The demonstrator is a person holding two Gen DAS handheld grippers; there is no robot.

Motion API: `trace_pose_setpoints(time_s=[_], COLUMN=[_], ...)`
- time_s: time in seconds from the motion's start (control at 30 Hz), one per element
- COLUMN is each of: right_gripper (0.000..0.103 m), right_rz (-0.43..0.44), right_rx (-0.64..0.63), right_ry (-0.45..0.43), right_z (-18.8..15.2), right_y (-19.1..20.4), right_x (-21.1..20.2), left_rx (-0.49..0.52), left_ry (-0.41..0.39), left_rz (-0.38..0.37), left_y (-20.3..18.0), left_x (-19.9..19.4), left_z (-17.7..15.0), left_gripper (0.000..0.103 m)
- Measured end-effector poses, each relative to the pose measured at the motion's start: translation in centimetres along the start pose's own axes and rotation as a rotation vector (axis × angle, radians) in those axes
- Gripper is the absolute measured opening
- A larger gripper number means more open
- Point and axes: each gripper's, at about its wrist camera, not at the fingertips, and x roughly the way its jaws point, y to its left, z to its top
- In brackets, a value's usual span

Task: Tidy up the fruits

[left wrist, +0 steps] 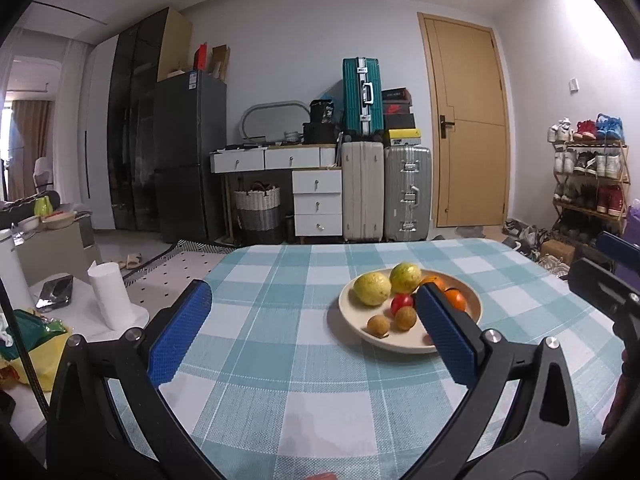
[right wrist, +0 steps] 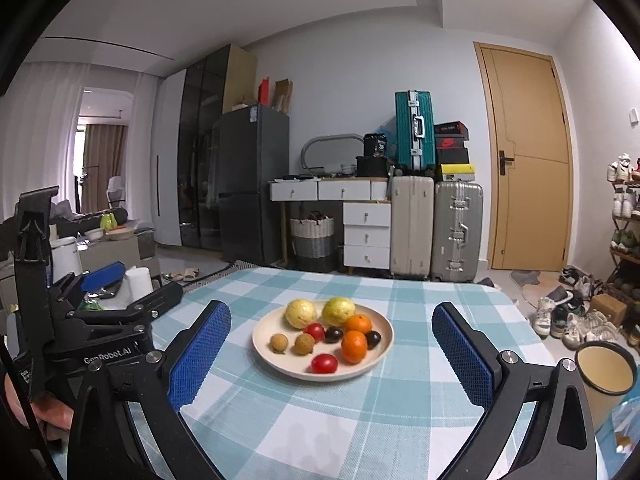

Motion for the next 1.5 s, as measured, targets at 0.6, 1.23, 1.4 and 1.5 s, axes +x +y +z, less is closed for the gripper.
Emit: trace_pose_setpoints(time_s=[0.6, 1.23, 1.4, 1.5], right_gripper=[0.103, 0.103, 0.103, 0.103], right_rz=[-0.042, -0.049, -0.049, -0.049], right_rx=[0.005, 0.007, 0.007, 0.008], right_ry=[0.139, 0.119, 0.118, 0.119], right_z=[-2.2, -2.1, -2.1, -2.2], right_y=[-0.7, -1.0, -1.0, -1.0], right_x=[3.2, 2.9, 2.9, 3.0], left_rx=[-0.006, -0.026, -0.025, -0.025], left_ry=[0.090, 0.084, 0.084, 0.083], left_rz=[-0.028, -0.023, -0.024, -0.024], left_y=[0.0, 0.7, 0.7, 0.7], left_x=[3.0, 2.8, 2.8, 2.8], left_z=[-1.4, -1.7, -1.8, -1.7], left_gripper=[0.102, 0.102, 0.102, 0.102])
